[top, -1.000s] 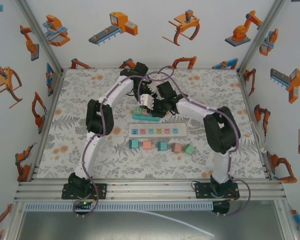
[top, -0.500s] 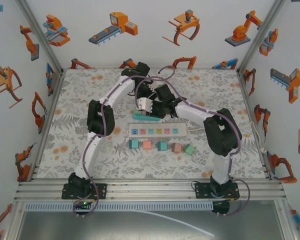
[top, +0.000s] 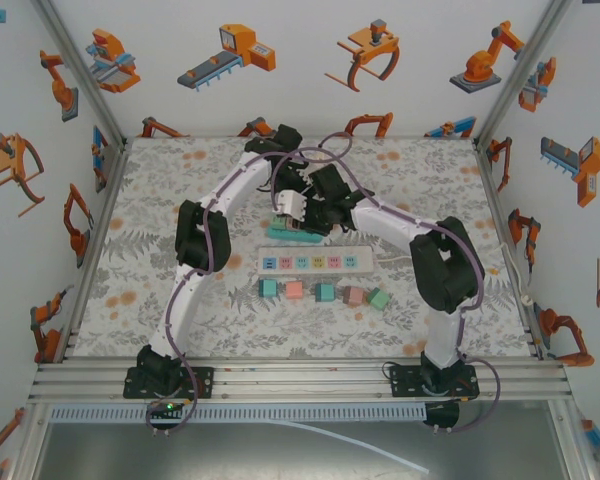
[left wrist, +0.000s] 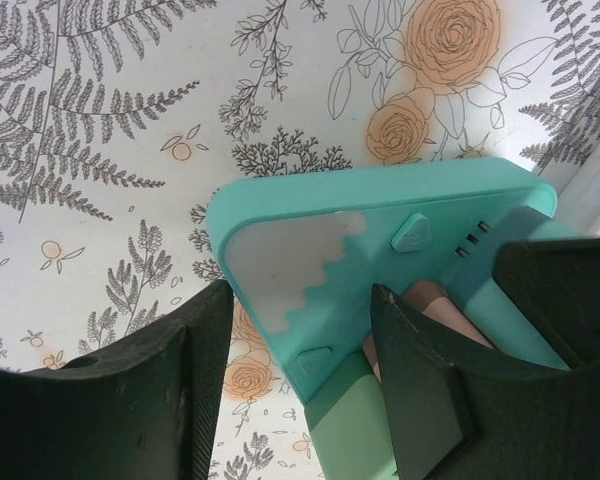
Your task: Pull the plug off the socket
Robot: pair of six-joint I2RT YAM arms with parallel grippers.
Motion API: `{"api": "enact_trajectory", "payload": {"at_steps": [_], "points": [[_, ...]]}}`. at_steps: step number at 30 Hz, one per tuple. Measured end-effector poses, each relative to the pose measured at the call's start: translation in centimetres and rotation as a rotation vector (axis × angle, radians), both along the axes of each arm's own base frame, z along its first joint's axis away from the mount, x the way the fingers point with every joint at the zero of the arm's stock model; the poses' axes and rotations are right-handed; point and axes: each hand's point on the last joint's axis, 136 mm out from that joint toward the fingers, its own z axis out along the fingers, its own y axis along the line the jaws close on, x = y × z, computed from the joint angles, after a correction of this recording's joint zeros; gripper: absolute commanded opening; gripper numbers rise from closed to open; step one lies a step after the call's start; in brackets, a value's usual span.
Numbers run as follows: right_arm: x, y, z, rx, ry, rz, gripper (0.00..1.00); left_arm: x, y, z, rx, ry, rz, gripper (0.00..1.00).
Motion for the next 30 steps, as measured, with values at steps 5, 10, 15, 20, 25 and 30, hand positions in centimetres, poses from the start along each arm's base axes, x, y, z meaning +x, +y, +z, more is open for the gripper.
{"api": "enact_trajectory", "payload": {"at_steps": [5, 10, 15, 20, 25, 30], "points": [[0.1, 0.2, 2.3, 0.024, -0.026, -0.004, 0.13, 0.2, 0.2, 0.0, 0.000, 0.000, 0.011, 0.54], [0.2, 0.2, 3.0, 0.016, -0.040, -0.005, 0.13, 0.2, 0.2, 0.0, -0.002, 0.005, 0.023, 0.54], [-0.5, 0.6, 6.1, 0.103, -0.055, -0.054, 0.13, 0.5, 0.4, 0.1, -0.010, 0.021, 0.069, 0.54], [-1.5, -0.9, 12.2, 0.271, -0.064, -0.229, 0.12, 2.6, 0.3, 0.7, -0.050, -0.018, 0.176, 0.54], [-3.2, -3.7, 16.4, 0.443, -0.017, -0.435, 0.08, 4.7, 1.0, 1.3, -0.076, -0.051, 0.283, 0.58], [-5.6, -6.5, 17.5, 0.578, 0.086, -0.603, 0.05, 6.1, 2.1, 1.7, -0.099, -0.055, 0.366, 0.60]]}}
